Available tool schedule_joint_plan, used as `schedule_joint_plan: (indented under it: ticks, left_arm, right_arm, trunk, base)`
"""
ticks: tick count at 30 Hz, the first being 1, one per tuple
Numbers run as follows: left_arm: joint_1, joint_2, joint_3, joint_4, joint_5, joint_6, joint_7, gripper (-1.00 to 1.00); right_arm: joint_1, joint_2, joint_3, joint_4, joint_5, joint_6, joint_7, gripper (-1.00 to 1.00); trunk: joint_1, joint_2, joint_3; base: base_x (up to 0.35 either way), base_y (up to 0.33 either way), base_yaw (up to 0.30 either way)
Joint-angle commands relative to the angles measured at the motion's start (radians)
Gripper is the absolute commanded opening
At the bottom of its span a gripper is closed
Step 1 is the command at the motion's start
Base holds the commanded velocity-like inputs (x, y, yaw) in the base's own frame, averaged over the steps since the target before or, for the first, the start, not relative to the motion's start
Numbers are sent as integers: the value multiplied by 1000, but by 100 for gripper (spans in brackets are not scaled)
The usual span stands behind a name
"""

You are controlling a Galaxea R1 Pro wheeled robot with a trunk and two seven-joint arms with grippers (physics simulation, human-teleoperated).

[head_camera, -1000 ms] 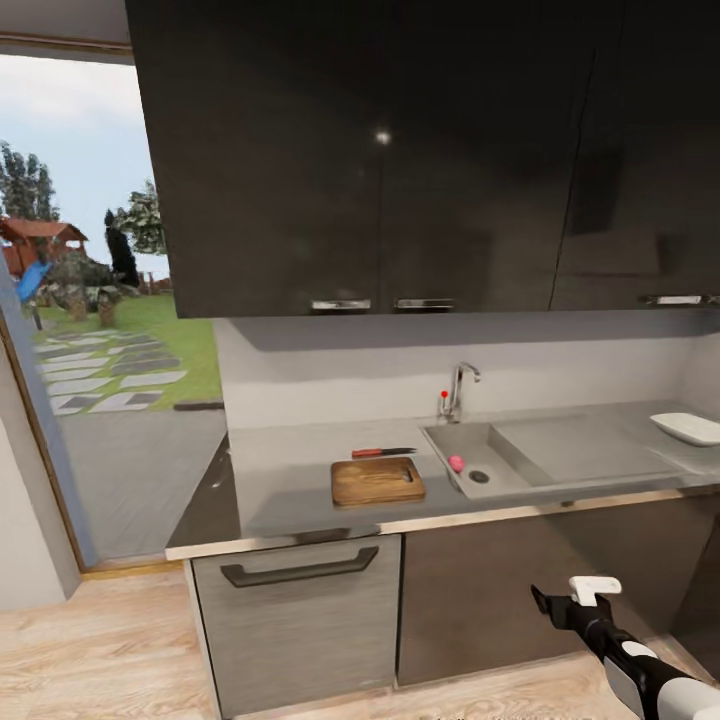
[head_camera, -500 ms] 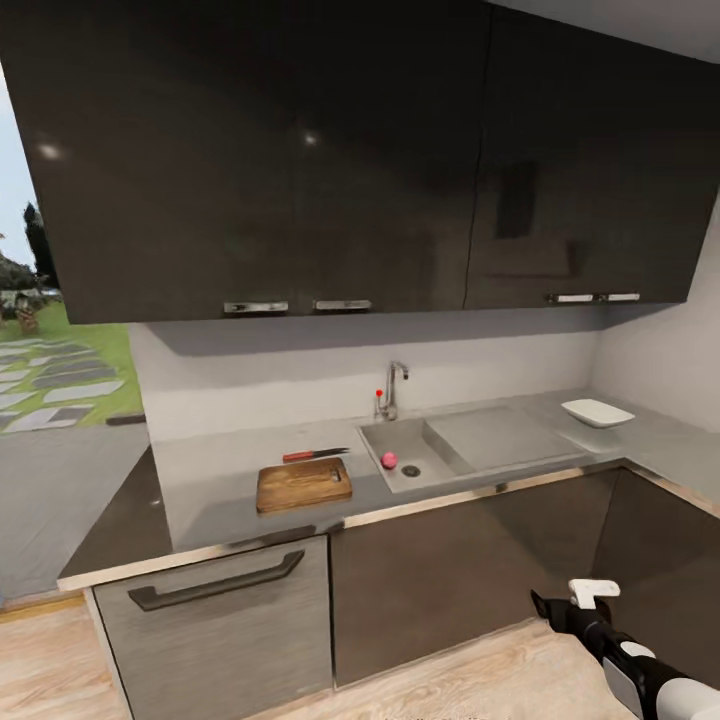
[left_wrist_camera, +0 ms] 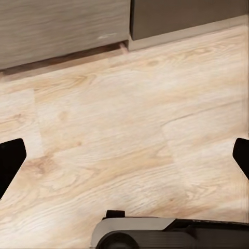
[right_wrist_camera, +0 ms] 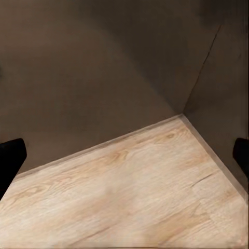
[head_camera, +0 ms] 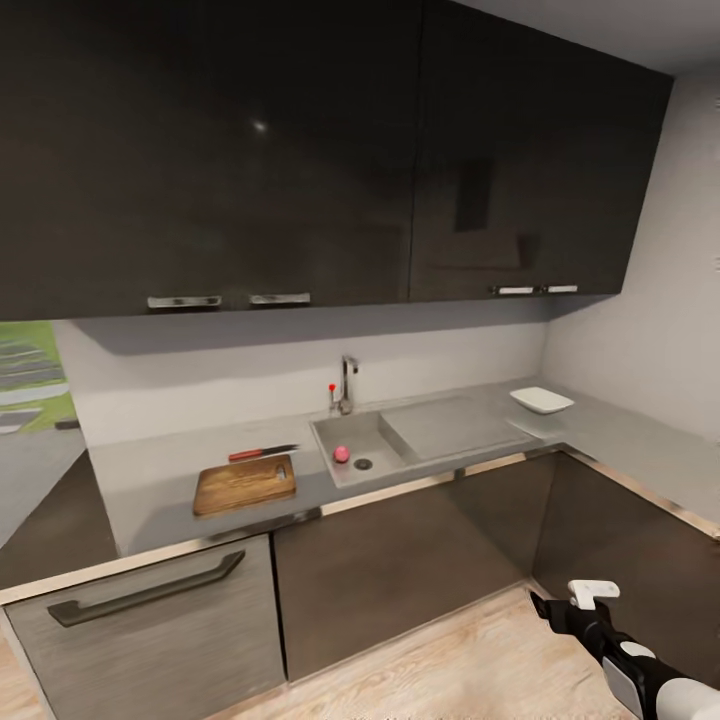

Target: In the kitchen, take the Vidalia onion out of the sink, dice it on the chopping board with the paring knife, put the diced onion into the bowl on the countertop, then place both the paring knife and the chopping board into the sink.

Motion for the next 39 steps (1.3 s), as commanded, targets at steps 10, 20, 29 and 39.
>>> schedule_joint_plan:
  ticks: [10,20,29,39]
  left_arm:
    - [1,-1,0,15,4,-1,0,100]
    - [1,-1,0,15,4,-3,-1,100]
    - [1,-1,0,15,3,-6,-1,100]
    - [1,-1,1,2,1,-150,0,100]
  right_arm:
    - [0,5,6,0,-11,-4,5,100]
    - [0,57,8,-207,-6,5,-28,100]
    - [-1,53,5,-645,-6,377,-320,100]
    - [-55,24,-1,-853,-5,699,-451,100]
  trunk:
    - [0,-1,-14]
    - [0,-1,-17]
    - [0,-1,-17]
    - [0,-1,-17]
  base:
    - [-1,-26,-139]
    - [0,0,-24]
    - [0,0,0]
    - [0,0,0]
